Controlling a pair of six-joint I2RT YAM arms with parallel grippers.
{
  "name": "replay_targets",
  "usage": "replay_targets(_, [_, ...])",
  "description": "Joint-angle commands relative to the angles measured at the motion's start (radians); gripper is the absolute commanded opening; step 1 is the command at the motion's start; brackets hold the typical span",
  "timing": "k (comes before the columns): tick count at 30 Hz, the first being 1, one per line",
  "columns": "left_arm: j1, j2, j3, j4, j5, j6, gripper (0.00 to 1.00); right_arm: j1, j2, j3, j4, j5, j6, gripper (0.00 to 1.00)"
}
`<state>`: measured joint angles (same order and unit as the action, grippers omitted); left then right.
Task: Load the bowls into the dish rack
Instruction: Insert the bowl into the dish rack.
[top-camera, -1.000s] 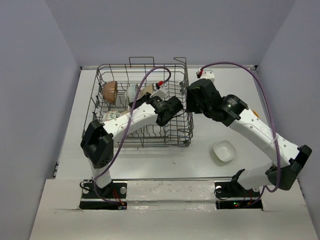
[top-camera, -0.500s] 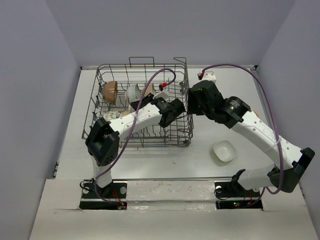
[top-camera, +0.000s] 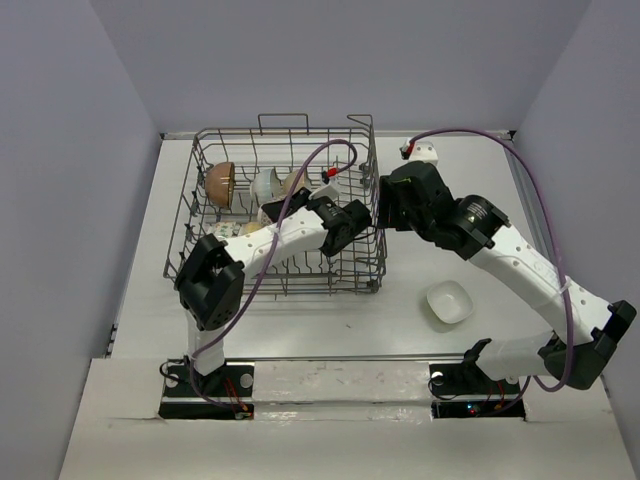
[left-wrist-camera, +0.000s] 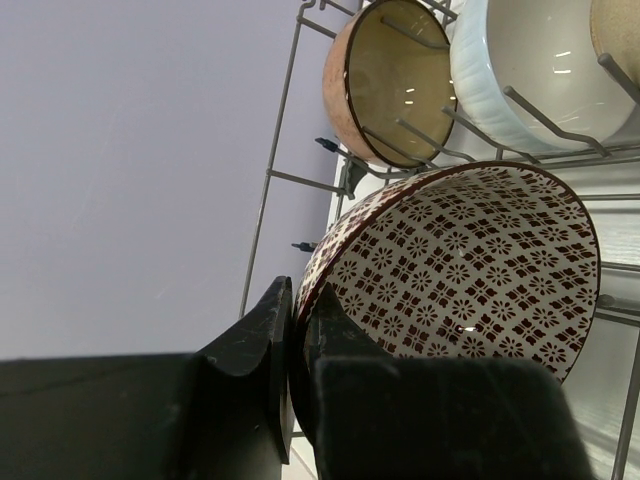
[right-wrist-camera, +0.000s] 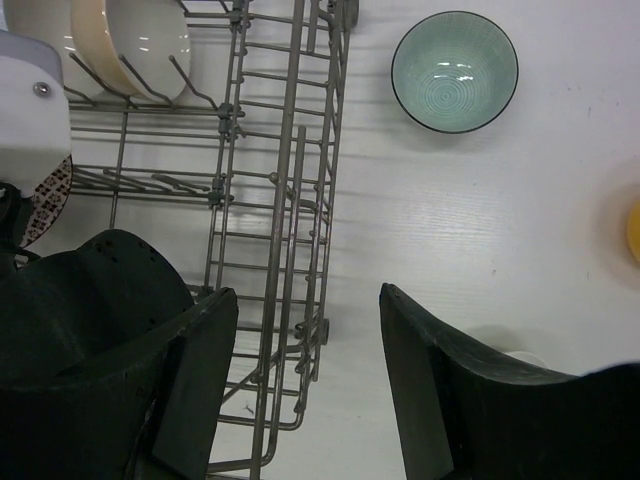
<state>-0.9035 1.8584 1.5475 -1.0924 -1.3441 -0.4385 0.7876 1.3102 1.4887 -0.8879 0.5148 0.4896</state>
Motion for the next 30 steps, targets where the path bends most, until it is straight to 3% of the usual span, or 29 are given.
replay_targets(1, [-0.001,0.031,0.0,-0.034,-0.003,-0.032,0.0,0.004,-0.035,-0.007,0.01,0.004,-0.006,0.64])
replay_targets(21, [-0.061,0.105,-0.026,-0.034,0.026,-0.039,0.07,0.004,-0.054,-0.005,-0.005,0.017,-0.006,0.65])
replay_targets(30, [-0.09,0.113,-0.024,-0.035,0.033,-0.039,0.17,0.004,-0.06,0.011,-0.017,0.027,-0.005,0.65])
